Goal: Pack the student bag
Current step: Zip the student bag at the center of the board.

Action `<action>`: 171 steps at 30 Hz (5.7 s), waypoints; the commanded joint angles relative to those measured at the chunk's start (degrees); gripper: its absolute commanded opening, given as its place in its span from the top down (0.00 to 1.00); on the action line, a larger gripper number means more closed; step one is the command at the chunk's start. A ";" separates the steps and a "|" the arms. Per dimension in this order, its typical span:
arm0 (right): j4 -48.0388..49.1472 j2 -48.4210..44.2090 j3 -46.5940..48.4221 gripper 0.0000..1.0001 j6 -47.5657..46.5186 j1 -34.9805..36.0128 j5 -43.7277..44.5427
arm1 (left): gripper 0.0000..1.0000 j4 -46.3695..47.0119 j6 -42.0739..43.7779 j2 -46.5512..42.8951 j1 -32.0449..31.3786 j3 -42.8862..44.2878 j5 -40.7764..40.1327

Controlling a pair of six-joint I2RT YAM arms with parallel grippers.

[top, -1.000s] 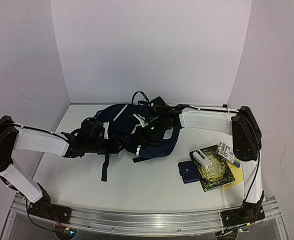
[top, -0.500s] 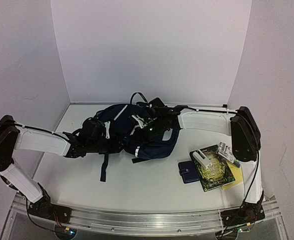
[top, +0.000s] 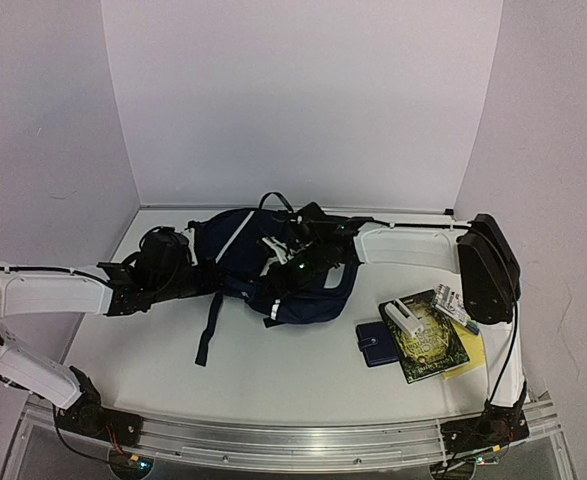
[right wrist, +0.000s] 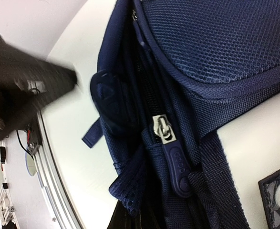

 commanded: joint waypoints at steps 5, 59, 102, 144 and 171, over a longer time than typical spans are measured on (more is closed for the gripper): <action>5.07 -4.75 2.60 1.00 -0.32 -0.26 -4.36 | 0.86 1.60 2.61 -0.74 0.89 -0.90 7.96; 5.22 -2.10 7.67 1.00 1.97 2.42 -7.06 | 0.85 17.55 -5.41 12.23 -2.96 -1.64 2.91; 0.54 -5.71 1.52 1.00 -7.13 -0.10 -3.67 | 0.46 2.18 5.82 -9.54 8.72 -11.70 15.13; -3.70 -8.62 -3.88 1.00 -16.65 -5.29 1.38 | 1.00 -11.19 7.13 -6.52 9.28 -6.46 -0.62; -7.44 4.62 10.22 1.00 -37.30 -22.73 26.06 | 1.00 -16.98 12.39 -9.98 9.95 -2.79 17.52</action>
